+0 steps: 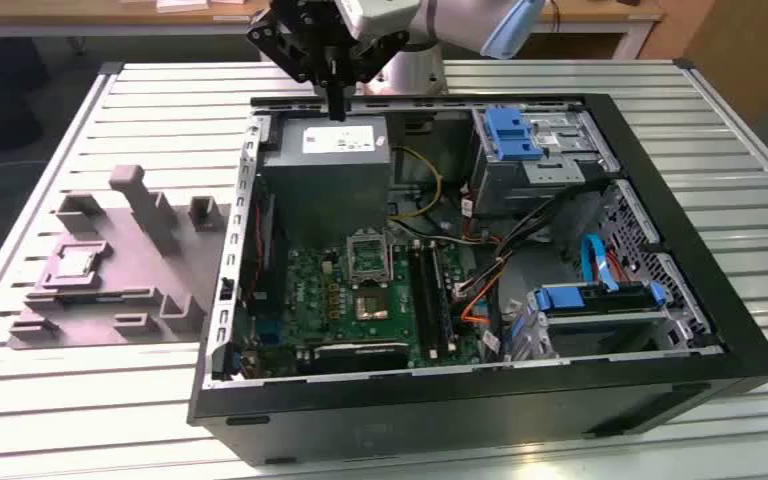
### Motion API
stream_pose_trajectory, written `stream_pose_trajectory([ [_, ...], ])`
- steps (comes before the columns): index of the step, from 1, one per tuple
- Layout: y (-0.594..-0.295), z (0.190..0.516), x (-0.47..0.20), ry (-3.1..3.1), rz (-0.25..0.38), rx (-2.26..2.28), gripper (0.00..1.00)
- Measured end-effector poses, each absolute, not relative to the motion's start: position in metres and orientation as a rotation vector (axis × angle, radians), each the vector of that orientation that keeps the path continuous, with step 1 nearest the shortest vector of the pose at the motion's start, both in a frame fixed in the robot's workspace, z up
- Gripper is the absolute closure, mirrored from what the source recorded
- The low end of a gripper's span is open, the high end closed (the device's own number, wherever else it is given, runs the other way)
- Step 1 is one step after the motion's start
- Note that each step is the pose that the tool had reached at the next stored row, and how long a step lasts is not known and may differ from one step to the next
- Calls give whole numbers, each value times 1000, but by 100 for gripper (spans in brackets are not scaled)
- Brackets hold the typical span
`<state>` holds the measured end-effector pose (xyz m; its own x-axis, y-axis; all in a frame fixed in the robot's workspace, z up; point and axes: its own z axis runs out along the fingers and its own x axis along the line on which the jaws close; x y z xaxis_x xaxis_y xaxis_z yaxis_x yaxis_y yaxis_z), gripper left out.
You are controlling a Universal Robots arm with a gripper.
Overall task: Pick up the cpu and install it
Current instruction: 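Reach for the cpu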
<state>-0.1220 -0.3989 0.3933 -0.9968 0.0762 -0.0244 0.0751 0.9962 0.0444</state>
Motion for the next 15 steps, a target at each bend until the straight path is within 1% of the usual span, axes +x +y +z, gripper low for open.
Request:
stream_pose_trajectory([
  [15, -399, 393, -126, 3112, 68, 118, 89],
])
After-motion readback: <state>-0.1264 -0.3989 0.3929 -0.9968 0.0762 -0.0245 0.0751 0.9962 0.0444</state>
